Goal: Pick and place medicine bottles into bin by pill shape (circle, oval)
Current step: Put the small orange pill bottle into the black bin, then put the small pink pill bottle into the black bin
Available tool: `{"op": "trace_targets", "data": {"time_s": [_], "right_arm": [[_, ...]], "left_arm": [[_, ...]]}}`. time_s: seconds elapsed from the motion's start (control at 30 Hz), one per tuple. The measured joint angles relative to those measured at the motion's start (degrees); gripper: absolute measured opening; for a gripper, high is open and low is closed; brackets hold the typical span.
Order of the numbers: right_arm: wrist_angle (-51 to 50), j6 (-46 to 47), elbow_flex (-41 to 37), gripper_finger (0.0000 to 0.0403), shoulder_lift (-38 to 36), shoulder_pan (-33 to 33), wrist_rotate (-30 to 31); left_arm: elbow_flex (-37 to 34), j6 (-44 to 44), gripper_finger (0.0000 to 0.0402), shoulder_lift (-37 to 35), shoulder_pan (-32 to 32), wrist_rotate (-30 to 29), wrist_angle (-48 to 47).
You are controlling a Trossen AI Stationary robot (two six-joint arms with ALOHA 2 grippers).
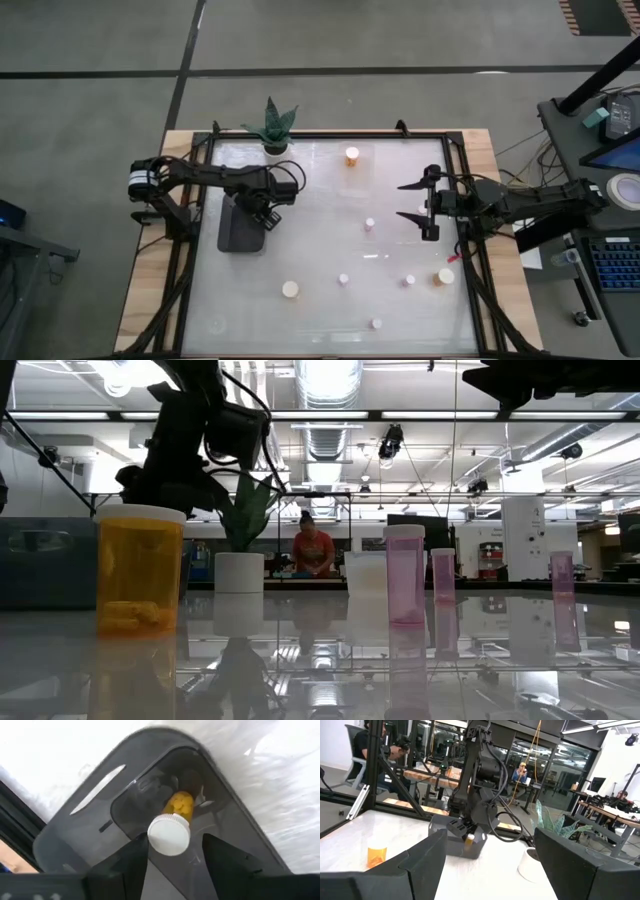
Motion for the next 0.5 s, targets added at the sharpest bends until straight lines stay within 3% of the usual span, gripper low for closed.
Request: {"op": "trace_targets", "data": {"time_s": [0.37, 0.5], "right_arm": [[0.00, 0.16, 0.00, 0.0288, -0.01, 0.00, 0.47], [0.03, 0.52, 0.00, 0.0288, -0.01, 0.00, 0.69]], "left_arm": [[1.73, 0.27, 0.0173, -8.97, -0.84, -0.10, -0.82], [1.77, 1.68, 0.0173, -13.94, -3.90, -1.90, 4.87]]}}
